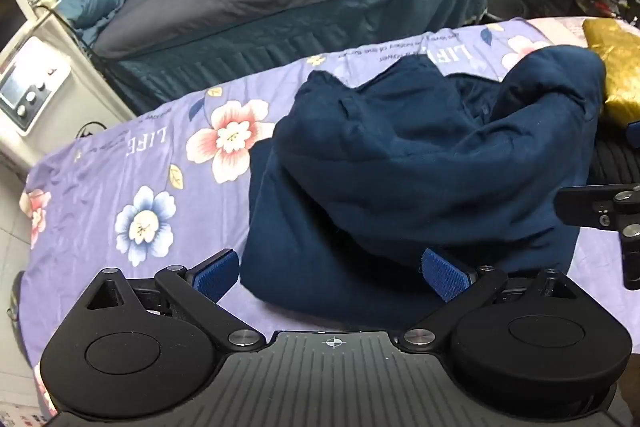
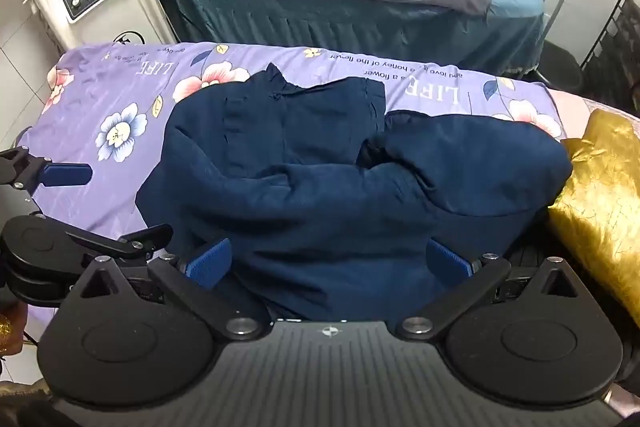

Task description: Fold large clothes

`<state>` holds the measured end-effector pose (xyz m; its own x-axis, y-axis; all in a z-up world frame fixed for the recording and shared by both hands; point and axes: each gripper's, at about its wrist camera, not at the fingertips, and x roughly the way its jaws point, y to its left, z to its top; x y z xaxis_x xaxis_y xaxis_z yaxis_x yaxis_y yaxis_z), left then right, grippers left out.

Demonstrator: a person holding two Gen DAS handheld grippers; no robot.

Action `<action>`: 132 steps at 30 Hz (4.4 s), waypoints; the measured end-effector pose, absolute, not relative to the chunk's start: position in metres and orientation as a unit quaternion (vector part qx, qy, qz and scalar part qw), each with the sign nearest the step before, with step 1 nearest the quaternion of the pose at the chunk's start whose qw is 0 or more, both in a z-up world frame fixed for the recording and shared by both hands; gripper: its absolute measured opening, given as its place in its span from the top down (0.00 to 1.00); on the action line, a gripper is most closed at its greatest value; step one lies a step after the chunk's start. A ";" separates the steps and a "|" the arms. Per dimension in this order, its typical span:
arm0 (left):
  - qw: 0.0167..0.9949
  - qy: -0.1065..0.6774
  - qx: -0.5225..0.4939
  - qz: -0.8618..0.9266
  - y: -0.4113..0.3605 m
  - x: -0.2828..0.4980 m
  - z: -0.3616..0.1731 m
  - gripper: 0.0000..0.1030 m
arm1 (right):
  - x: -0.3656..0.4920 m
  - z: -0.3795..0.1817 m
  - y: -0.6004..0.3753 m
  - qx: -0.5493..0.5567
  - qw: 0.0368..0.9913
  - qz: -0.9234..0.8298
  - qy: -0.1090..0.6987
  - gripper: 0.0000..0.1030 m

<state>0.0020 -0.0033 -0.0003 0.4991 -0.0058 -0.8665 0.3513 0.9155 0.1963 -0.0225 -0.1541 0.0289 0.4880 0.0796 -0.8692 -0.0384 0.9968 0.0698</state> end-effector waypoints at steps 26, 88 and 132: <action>0.817 0.540 0.176 -0.095 0.007 -0.003 -0.015 0.00 | -0.023 0.013 -0.164 -0.009 0.839 0.027 0.543 0.00; 0.816 0.551 0.159 -0.071 0.026 -0.004 -0.021 0.00 | -0.021 0.006 -0.179 0.012 0.842 0.021 0.538 0.00; 0.767 0.575 0.245 -0.145 -0.078 0.146 -0.088 0.00 | 0.114 -0.078 -0.319 0.219 0.803 -0.146 0.535 0.12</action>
